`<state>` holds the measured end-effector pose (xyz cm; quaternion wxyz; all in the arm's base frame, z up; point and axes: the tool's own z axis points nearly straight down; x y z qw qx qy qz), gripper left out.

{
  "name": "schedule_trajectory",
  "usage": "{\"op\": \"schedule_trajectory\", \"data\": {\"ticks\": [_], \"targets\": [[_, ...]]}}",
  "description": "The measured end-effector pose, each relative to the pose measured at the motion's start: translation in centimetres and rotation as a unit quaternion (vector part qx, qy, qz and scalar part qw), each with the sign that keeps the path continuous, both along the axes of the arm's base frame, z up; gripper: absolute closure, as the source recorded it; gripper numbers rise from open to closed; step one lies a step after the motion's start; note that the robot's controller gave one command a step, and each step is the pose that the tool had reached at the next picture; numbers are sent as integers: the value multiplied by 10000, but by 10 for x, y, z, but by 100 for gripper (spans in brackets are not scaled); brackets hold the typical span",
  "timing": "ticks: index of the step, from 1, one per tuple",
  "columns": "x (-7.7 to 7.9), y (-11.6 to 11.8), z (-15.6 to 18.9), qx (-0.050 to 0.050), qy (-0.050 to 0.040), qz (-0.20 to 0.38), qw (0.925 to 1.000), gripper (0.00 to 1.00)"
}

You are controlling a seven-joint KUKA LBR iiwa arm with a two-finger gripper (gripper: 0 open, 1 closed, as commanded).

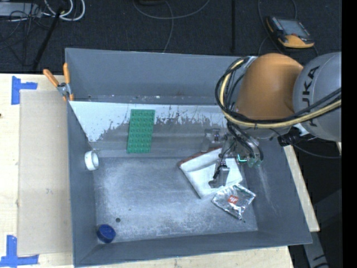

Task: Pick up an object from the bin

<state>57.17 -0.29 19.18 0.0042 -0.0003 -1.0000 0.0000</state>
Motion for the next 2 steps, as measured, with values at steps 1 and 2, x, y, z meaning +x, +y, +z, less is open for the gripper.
{"op": "schedule_trajectory", "data": {"ticks": [1,2], "targets": [[31,-53,-123,24,22,-219,9998,0],[4,-142,-113,74,-38,-78,9999,0]]}}
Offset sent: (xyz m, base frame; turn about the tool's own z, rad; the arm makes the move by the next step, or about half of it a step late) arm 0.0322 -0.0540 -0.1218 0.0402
